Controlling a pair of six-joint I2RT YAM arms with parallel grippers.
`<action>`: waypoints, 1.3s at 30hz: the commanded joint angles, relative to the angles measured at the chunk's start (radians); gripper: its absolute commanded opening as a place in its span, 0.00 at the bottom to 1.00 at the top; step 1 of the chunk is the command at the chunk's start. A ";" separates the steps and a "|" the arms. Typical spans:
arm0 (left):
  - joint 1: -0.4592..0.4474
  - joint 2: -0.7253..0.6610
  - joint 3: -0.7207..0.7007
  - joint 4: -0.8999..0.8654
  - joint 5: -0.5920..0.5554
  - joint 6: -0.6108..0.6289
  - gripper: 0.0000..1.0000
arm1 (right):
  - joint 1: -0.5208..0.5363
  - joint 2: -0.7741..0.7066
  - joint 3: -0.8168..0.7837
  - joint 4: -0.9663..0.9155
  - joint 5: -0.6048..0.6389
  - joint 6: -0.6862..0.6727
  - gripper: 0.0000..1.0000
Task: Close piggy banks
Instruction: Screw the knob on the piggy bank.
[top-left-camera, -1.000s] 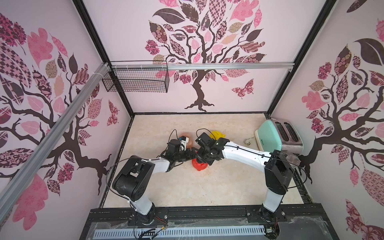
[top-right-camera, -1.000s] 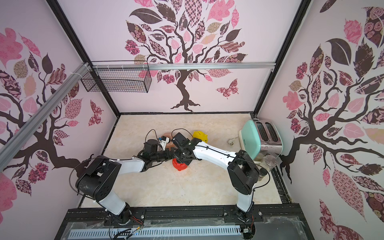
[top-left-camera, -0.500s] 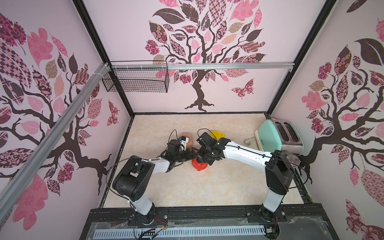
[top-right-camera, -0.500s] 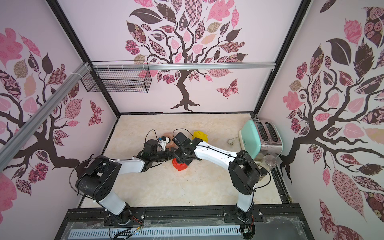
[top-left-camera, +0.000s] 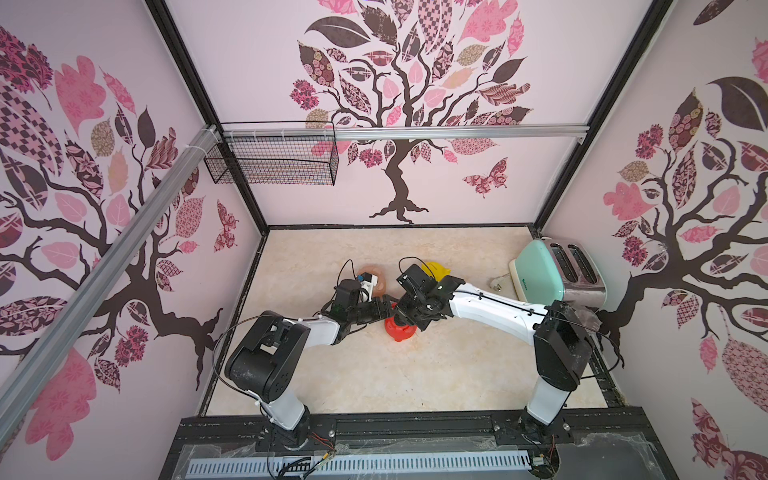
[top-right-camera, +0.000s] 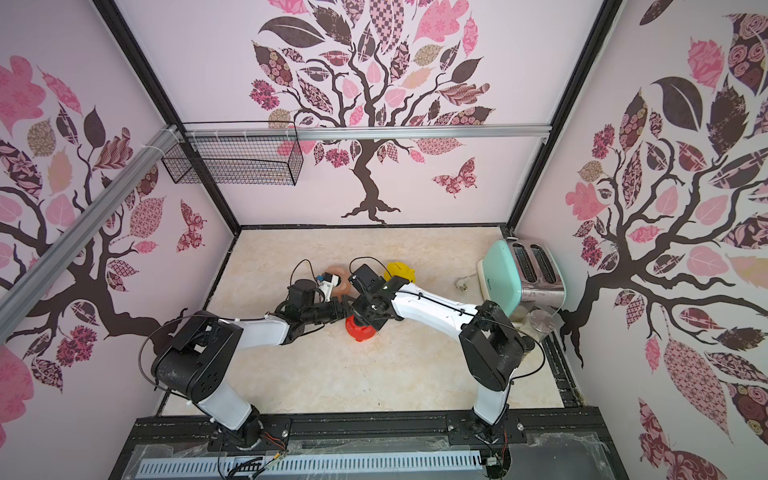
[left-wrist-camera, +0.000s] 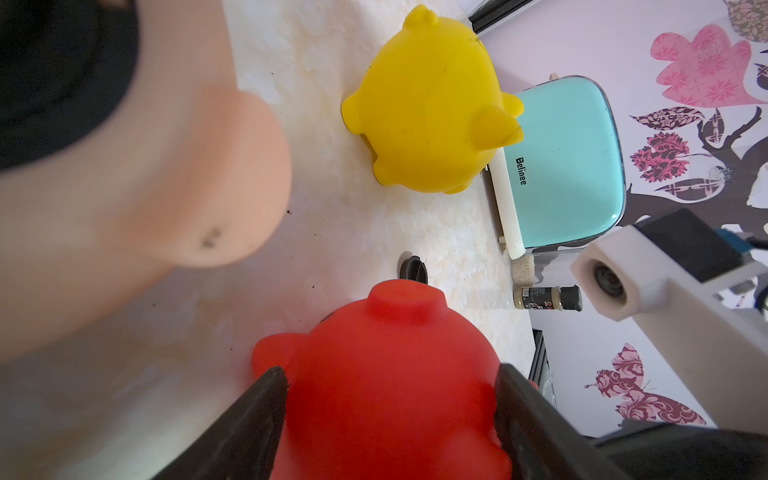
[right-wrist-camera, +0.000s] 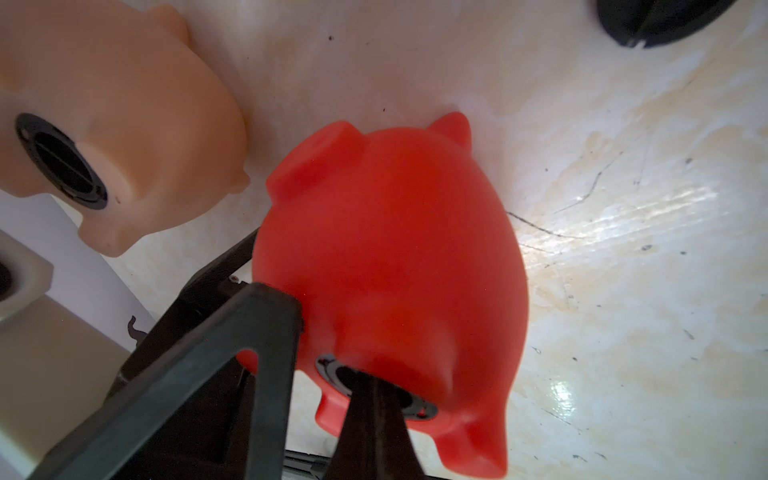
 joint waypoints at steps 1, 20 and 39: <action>-0.001 0.001 -0.032 -0.061 -0.018 0.015 0.80 | -0.003 0.003 0.003 -0.097 -0.004 -0.025 0.01; -0.001 -0.007 -0.037 -0.058 -0.022 0.018 0.80 | -0.008 -0.124 0.023 -0.138 -0.030 -0.133 0.18; -0.001 -0.244 0.020 -0.238 -0.064 0.057 0.82 | -0.053 -0.455 -0.161 -0.150 0.231 -0.516 0.26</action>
